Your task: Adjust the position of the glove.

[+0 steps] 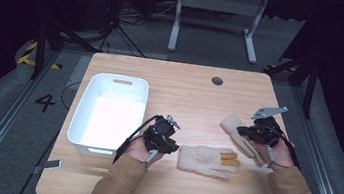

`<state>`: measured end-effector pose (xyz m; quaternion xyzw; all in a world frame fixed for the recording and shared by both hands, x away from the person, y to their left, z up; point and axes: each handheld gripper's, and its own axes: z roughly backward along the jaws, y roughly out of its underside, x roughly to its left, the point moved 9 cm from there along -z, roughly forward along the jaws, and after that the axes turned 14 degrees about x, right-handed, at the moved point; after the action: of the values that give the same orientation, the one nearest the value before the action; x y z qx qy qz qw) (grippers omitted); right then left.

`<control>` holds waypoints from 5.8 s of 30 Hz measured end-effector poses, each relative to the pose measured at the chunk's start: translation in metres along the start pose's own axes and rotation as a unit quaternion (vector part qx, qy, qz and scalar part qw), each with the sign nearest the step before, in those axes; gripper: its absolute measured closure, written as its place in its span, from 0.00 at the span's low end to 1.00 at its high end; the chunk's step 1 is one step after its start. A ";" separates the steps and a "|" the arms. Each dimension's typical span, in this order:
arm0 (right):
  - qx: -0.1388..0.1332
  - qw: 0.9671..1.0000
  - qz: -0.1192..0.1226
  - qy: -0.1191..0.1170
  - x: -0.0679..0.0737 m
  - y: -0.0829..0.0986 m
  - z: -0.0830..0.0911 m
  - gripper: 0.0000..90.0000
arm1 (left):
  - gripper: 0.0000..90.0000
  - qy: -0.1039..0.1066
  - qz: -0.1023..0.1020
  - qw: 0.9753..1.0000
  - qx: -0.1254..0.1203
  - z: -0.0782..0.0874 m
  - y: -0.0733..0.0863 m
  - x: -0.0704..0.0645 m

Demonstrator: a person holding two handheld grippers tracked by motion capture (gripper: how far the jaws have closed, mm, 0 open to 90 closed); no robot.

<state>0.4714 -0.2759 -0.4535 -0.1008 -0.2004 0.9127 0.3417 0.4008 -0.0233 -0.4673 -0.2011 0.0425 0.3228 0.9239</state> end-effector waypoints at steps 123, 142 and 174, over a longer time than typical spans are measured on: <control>0.039 0.999 -0.012 -0.022 -0.003 0.005 0.029 0.75 | 0.79 0.019 0.030 0.998 0.046 -0.008 0.007 0.003; 0.056 0.994 0.074 -0.062 0.038 -0.003 0.038 0.76 | 0.76 0.028 0.024 0.998 0.054 -0.010 0.007 0.001; 0.027 0.975 0.181 -0.128 0.097 -0.022 0.033 0.75 | 0.75 0.029 0.021 0.998 0.055 -0.012 0.007 0.000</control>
<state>0.4009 -0.2060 -0.4191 -0.0088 -0.1965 0.9696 0.1454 0.3977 -0.0230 -0.4803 -0.1585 0.0911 0.3337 0.9248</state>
